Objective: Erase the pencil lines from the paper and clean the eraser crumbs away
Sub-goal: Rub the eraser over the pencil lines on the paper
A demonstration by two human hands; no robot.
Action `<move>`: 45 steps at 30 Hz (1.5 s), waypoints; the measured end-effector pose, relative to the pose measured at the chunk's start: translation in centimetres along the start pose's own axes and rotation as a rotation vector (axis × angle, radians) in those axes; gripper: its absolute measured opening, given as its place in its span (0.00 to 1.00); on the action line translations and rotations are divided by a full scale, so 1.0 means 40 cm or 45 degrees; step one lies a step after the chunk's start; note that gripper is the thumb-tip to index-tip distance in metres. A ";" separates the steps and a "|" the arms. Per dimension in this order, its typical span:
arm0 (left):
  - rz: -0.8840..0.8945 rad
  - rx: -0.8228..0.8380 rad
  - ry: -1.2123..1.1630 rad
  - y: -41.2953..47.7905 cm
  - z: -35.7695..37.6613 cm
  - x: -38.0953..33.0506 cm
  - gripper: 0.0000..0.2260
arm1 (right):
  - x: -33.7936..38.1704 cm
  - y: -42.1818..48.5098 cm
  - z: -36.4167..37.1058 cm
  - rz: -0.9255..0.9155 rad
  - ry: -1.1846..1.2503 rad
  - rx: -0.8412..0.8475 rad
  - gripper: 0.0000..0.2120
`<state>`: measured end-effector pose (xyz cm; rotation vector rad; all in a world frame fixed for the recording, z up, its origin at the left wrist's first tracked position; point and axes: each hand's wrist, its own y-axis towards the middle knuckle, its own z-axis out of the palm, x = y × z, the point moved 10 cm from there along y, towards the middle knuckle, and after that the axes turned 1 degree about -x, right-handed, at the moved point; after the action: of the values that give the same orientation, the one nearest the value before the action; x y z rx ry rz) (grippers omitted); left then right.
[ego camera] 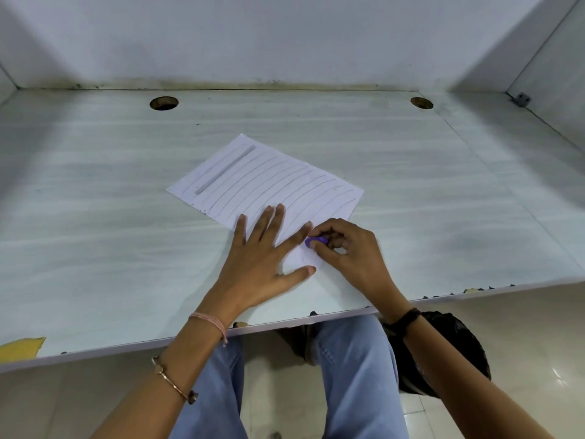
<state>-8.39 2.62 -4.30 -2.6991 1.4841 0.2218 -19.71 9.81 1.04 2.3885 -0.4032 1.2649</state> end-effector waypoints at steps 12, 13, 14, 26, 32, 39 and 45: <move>0.004 -0.004 -0.087 0.003 -0.010 0.000 0.29 | 0.019 0.001 0.008 -0.070 -0.048 0.046 0.04; -0.006 -0.001 -0.082 0.002 -0.013 -0.001 0.29 | 0.028 -0.007 0.026 -0.110 -0.052 0.130 0.05; -0.011 0.006 -0.057 0.001 -0.014 -0.002 0.29 | 0.035 -0.016 0.041 -0.142 -0.062 0.189 0.05; -0.017 0.015 -0.020 0.003 -0.011 -0.004 0.30 | 0.036 -0.005 0.015 -0.160 -0.130 0.047 0.04; -0.014 0.001 -0.007 0.002 -0.012 -0.005 0.30 | 0.035 -0.006 0.018 -0.180 -0.162 0.044 0.03; -0.013 0.010 0.002 0.001 -0.013 -0.007 0.30 | 0.038 -0.009 0.018 -0.190 -0.168 0.043 0.03; -0.006 0.010 -0.001 0.002 -0.012 -0.007 0.30 | 0.043 -0.014 0.030 -0.206 -0.160 0.102 0.03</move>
<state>-8.56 2.78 -3.79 -2.6963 1.4749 0.2163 -17.68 9.62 1.74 2.5191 -0.1943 1.0825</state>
